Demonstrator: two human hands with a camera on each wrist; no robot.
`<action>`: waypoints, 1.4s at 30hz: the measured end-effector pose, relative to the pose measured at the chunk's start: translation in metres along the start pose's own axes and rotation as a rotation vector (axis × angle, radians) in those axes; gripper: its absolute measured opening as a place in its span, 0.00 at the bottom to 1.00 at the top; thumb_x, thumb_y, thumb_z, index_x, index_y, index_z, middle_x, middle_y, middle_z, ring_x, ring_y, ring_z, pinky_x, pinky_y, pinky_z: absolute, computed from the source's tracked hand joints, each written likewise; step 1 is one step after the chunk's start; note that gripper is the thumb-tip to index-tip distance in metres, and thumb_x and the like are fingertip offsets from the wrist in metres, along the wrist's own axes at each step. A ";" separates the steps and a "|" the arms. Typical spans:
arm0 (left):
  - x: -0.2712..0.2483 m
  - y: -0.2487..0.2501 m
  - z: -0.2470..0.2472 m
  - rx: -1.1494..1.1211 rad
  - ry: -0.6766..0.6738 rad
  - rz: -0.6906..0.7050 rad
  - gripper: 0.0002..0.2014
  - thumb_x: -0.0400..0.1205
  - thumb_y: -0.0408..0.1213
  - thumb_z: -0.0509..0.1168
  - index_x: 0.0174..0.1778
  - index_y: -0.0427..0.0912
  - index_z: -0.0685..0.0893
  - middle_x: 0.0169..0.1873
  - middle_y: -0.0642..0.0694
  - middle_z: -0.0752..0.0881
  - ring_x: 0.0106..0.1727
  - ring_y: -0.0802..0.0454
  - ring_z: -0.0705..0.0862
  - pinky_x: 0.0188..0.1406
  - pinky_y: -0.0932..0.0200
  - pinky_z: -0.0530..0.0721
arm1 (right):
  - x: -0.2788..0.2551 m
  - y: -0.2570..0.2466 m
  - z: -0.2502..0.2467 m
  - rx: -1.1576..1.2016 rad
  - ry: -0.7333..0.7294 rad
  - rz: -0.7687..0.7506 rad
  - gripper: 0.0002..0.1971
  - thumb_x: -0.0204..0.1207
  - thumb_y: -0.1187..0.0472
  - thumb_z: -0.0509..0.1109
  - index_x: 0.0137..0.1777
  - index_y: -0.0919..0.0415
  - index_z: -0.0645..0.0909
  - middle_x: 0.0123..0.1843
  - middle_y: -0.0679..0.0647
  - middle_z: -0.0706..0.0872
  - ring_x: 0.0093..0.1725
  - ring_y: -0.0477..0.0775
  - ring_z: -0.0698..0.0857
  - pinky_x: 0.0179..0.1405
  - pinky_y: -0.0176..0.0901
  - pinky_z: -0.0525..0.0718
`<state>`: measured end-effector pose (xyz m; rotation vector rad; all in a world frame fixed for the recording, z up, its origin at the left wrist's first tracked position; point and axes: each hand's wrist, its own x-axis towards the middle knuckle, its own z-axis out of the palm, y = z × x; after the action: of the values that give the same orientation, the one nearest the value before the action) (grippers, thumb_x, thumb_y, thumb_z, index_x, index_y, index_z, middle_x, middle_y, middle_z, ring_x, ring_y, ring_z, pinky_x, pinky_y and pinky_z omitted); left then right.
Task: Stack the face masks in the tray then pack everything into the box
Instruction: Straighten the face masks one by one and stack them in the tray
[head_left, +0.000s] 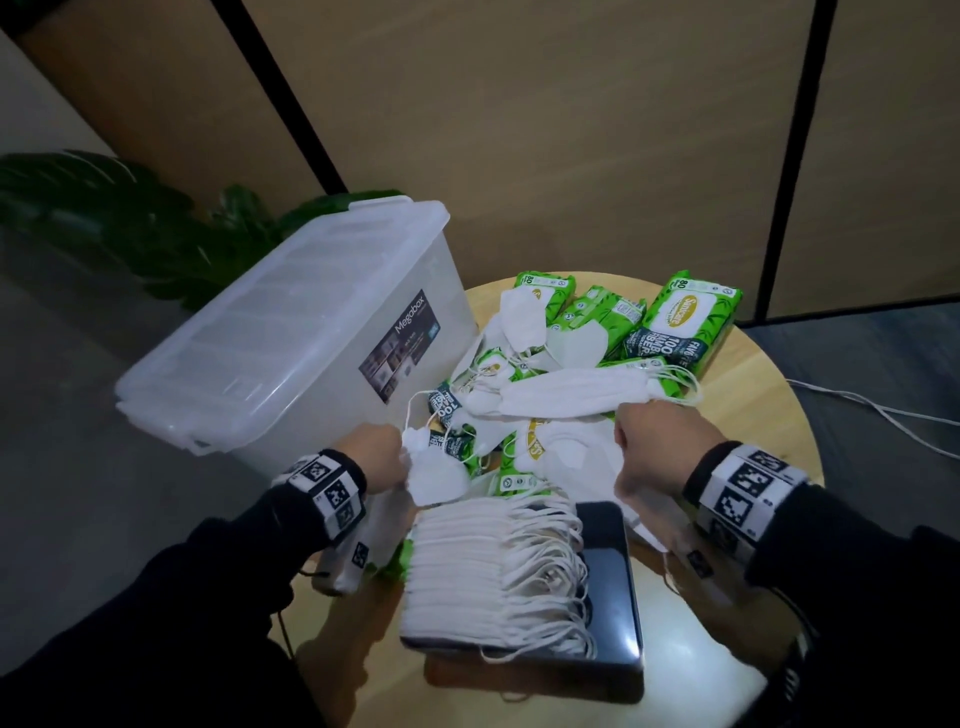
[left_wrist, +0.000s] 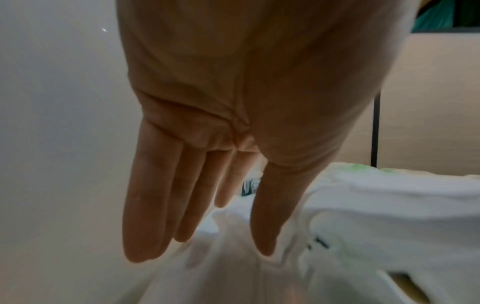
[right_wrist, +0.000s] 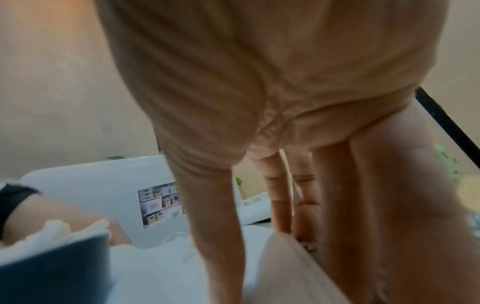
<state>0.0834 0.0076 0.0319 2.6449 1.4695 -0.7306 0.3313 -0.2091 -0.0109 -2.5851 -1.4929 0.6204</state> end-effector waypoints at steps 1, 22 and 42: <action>0.001 0.001 0.006 -0.023 -0.013 0.001 0.15 0.89 0.42 0.62 0.68 0.39 0.80 0.58 0.38 0.87 0.39 0.47 0.84 0.33 0.59 0.83 | 0.000 0.000 -0.002 0.074 -0.012 0.011 0.25 0.60 0.52 0.85 0.53 0.52 0.76 0.51 0.50 0.83 0.48 0.55 0.82 0.41 0.45 0.82; -0.035 -0.006 -0.060 -0.271 0.403 0.077 0.08 0.82 0.44 0.73 0.38 0.46 0.86 0.35 0.47 0.86 0.39 0.47 0.84 0.35 0.54 0.77 | -0.002 0.014 -0.043 1.416 0.033 -0.287 0.13 0.71 0.78 0.77 0.51 0.63 0.89 0.45 0.57 0.95 0.39 0.53 0.91 0.37 0.42 0.86; -0.043 0.049 -0.078 -1.652 0.270 0.229 0.12 0.81 0.28 0.72 0.60 0.33 0.89 0.46 0.40 0.93 0.38 0.46 0.89 0.34 0.58 0.86 | -0.001 -0.005 -0.030 1.615 0.307 -0.181 0.06 0.73 0.71 0.80 0.48 0.62 0.89 0.44 0.58 0.90 0.43 0.55 0.89 0.41 0.45 0.87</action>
<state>0.1343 -0.0346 0.1092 1.4597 0.9297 0.6782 0.3388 -0.2032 0.0184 -1.1671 -0.5458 0.8164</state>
